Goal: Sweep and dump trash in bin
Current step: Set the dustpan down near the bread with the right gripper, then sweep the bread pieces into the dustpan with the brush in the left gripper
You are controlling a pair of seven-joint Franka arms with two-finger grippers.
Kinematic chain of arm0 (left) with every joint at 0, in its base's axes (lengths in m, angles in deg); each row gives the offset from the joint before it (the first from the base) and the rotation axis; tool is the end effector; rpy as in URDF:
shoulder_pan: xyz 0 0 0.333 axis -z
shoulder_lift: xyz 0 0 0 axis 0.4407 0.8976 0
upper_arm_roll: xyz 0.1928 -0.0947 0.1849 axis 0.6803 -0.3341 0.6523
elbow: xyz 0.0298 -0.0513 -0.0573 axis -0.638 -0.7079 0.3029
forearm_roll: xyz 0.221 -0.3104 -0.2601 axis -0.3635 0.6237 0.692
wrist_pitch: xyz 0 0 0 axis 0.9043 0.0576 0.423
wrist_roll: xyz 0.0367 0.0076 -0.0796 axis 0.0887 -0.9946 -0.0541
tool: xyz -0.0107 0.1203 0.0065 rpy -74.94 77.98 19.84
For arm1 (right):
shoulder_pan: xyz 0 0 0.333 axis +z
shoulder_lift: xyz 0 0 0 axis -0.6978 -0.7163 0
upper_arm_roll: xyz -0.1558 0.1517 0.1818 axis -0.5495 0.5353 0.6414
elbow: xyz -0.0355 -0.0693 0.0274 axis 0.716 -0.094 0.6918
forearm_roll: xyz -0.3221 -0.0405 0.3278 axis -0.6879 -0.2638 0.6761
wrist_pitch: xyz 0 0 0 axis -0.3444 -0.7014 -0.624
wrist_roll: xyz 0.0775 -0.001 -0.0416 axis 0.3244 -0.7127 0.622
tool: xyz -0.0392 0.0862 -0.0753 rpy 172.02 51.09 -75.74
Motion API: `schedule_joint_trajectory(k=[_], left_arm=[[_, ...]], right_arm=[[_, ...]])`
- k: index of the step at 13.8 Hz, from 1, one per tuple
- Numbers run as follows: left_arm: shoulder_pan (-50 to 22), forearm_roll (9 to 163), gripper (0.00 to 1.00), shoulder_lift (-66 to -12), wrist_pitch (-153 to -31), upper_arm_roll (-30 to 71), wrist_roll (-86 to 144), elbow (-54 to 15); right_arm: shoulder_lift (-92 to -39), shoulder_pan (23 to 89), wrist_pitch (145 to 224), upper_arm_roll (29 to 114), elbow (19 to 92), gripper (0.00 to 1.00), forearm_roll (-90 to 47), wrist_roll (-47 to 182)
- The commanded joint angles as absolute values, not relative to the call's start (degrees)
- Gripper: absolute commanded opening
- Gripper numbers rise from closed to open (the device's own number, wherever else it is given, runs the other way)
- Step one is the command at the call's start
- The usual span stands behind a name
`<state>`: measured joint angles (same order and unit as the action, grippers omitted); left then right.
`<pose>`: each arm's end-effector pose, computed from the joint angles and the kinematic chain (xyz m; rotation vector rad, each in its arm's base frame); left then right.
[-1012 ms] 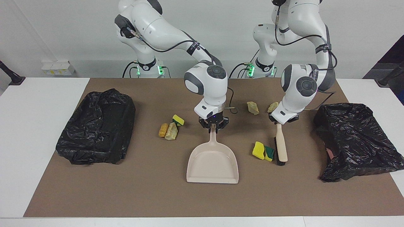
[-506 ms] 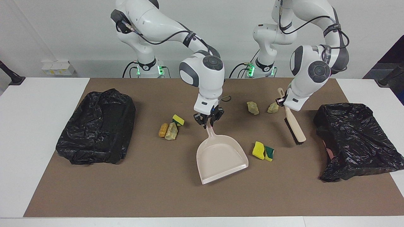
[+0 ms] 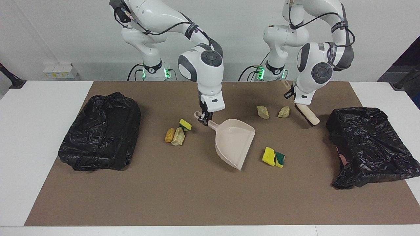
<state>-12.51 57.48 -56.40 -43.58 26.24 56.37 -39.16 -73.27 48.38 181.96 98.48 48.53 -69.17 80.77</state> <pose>0.4793 -0.0862 0.3063 -2.6681 -0.7384 0.6727 0.5804 0.3977 0.3235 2.6129 1.6604 -0.0043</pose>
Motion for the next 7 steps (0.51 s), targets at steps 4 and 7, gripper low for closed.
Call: schedule_joint_trajectory(k=[4,7], left_arm=[[-10.16,59.0,0.0,-70.02,-45.39,23.04,64.76,-54.99],[-8.84,64.1,0.0,-70.38,-46.09,19.44,67.92,-54.99]], right_arm=[[-76.82,49.35,185.8,99.28,49.05,0.0,-68.41,83.24],[-76.82,49.79,185.81,99.28,49.05,0.0,-68.06,82.71]])
